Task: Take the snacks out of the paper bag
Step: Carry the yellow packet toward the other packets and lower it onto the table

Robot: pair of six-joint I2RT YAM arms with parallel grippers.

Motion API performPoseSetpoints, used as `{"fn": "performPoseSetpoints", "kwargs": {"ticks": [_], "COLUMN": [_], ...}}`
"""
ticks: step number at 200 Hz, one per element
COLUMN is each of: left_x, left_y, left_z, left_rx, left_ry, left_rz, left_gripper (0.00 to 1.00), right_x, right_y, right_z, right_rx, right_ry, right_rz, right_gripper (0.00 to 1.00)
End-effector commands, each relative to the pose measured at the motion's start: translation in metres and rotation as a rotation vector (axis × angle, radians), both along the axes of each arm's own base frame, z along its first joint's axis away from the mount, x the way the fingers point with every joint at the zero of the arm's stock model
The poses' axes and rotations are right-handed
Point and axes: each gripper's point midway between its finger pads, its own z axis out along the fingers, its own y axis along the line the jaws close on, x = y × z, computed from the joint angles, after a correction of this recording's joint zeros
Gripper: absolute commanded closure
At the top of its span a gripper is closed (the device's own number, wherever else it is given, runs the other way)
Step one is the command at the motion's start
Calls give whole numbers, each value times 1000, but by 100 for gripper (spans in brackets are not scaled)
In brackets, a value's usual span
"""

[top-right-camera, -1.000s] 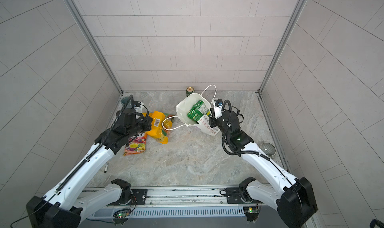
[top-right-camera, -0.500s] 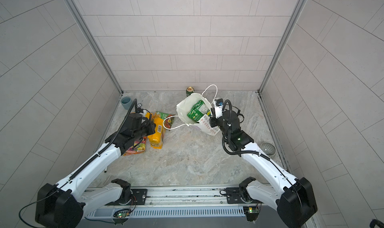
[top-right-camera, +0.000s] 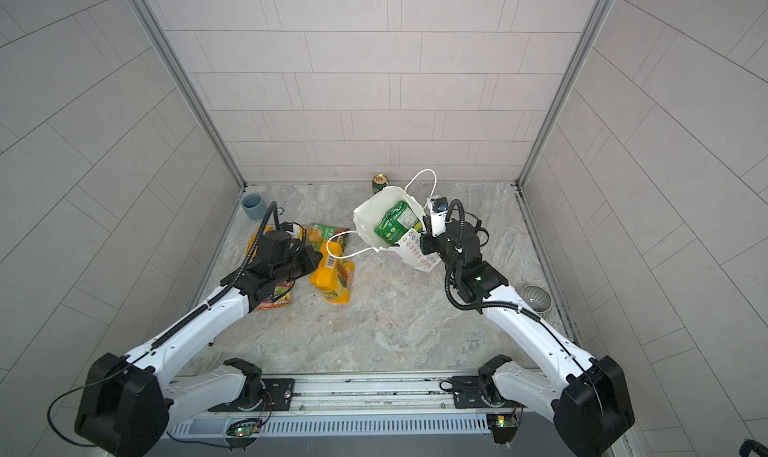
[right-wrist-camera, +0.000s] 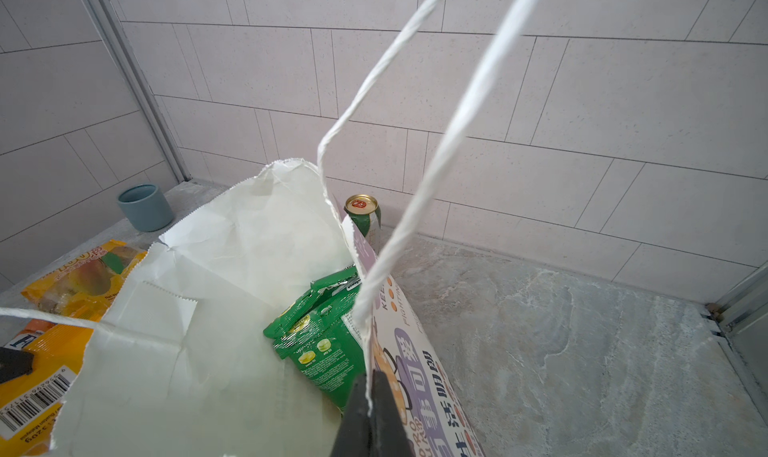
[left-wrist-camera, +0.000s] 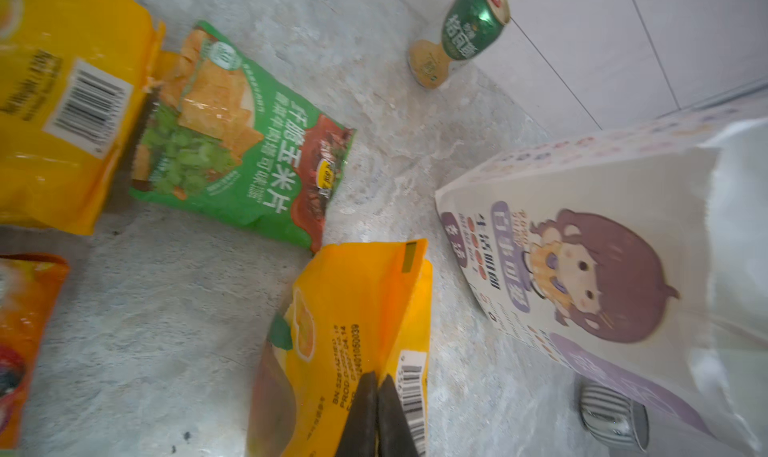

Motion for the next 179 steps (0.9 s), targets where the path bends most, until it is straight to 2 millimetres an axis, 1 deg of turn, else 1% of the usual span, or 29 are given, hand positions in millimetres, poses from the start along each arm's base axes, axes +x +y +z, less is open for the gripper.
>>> {"fn": "performPoseSetpoints", "kwargs": {"ticks": [1, 27, 52, 79, 104, 147, 179], "left_x": [0, -10, -15, -17, -14, -5, -2], "left_y": [13, 31, 52, 66, 75, 84, 92], "left_z": [-15, -23, -31, -43, -51, -50, -56], "left_rx": [105, 292, 431, 497, 520, 573, 605], "left_ry": [49, 148, 210, 257, 257, 227, 240], "left_rz": [-4, -54, -37, 1, 46, 79, 113], "left_gripper": [100, 100, 100, 100, 100, 100, 100], "right_x": [-1, 0, 0, 0, 0, 0, 0], "right_y": [-6, -6, -7, -8, -8, -7, -7], "right_z": [1, -2, -1, 0, -1, -1, -2], "right_rx": [4, 6, 10, 11, 12, 16, 17], "right_ry": [11, 18, 15, 13, 14, 15, 17], "right_rz": [-26, -25, -28, -31, -30, -27, -26], "right_gripper": [100, 100, 100, 100, 100, 100, 100]}}
